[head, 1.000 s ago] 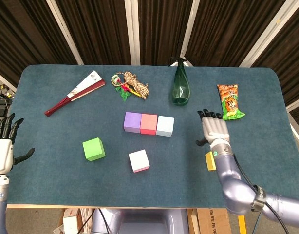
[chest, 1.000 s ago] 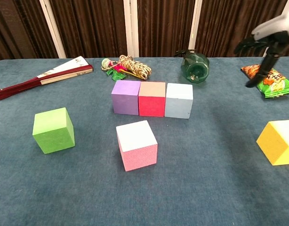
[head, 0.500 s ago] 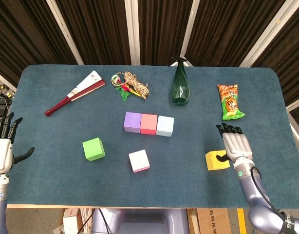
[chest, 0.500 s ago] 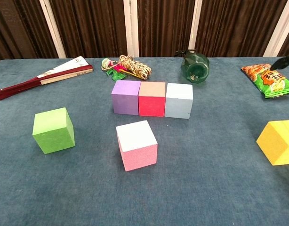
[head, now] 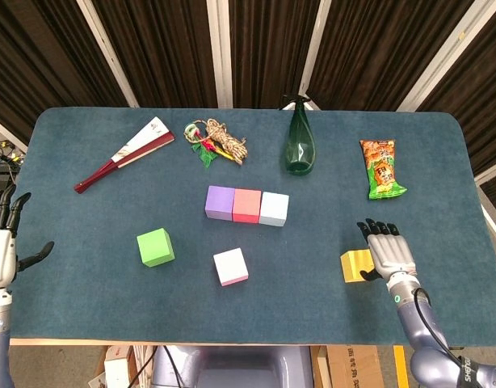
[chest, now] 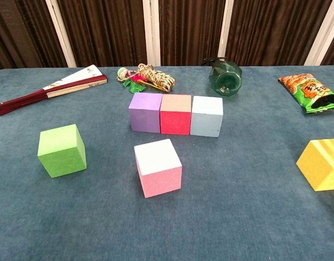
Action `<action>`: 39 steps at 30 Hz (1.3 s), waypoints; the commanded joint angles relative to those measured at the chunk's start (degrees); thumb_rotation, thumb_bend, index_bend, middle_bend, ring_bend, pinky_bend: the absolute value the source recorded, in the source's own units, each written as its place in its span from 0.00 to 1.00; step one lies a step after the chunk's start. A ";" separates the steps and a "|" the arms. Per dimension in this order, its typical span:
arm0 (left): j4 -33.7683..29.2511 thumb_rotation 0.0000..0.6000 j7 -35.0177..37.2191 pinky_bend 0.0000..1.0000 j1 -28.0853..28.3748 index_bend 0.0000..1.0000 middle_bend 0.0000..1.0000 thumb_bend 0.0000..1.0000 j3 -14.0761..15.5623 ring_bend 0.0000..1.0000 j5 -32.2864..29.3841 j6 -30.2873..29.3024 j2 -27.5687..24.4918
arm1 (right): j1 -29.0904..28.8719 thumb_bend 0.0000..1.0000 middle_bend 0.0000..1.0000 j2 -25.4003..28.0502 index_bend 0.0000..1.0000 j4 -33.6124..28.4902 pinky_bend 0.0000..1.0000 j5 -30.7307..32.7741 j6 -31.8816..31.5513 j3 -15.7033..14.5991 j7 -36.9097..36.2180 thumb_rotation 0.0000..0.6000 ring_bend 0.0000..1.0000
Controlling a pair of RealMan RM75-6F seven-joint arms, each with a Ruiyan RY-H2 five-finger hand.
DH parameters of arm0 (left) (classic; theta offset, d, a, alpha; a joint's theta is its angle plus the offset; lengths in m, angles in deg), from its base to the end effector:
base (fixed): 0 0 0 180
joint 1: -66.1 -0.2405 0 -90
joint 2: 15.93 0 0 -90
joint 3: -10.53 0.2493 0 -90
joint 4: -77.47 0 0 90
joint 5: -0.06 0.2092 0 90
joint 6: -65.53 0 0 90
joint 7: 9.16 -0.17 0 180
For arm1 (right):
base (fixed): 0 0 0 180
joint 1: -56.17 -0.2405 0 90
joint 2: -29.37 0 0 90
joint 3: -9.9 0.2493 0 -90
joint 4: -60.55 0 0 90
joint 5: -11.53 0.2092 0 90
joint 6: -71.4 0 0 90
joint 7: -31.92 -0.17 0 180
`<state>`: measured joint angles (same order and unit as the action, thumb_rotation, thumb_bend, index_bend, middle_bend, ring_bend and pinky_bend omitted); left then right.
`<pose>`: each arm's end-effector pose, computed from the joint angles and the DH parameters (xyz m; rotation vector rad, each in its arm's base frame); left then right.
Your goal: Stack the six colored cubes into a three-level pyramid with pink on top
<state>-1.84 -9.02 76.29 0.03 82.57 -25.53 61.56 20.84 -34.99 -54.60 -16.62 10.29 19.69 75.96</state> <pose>-0.2965 0.2584 0.1471 -1.2053 -0.7275 -1.0858 -0.2152 -0.3039 0.0731 1.6164 -1.1908 0.3971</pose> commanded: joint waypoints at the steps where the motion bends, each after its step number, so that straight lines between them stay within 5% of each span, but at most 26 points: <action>1: -0.17 1.00 -0.28 0.00 -0.01 0.13 0.00 0.20 0.11 0.00 -0.01 0.11 0.02 | -1.31 0.27 0.02 -0.24 0.07 0.59 0.01 1.32 0.24 -1.25 0.64 1.00 0.01; 19: -0.25 1.00 -1.08 0.00 -0.10 0.14 0.00 0.20 0.37 0.00 -0.14 0.34 0.29 | -4.40 0.27 0.02 0.56 0.07 0.51 0.01 4.61 0.58 -6.81 0.04 1.00 0.01; 39: -1.06 1.00 -1.71 0.00 -0.73 0.14 0.00 0.20 0.36 0.00 -0.25 -0.46 0.26 | -3.19 0.27 0.10 -2.19 0.22 7.12 0.01 -3.85 1.94 -9.73 -6.16 1.00 0.01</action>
<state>-2.90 -10.71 75.56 0.39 82.33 -26.00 61.80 17.45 -37.06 -47.82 -19.69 12.05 10.02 70.44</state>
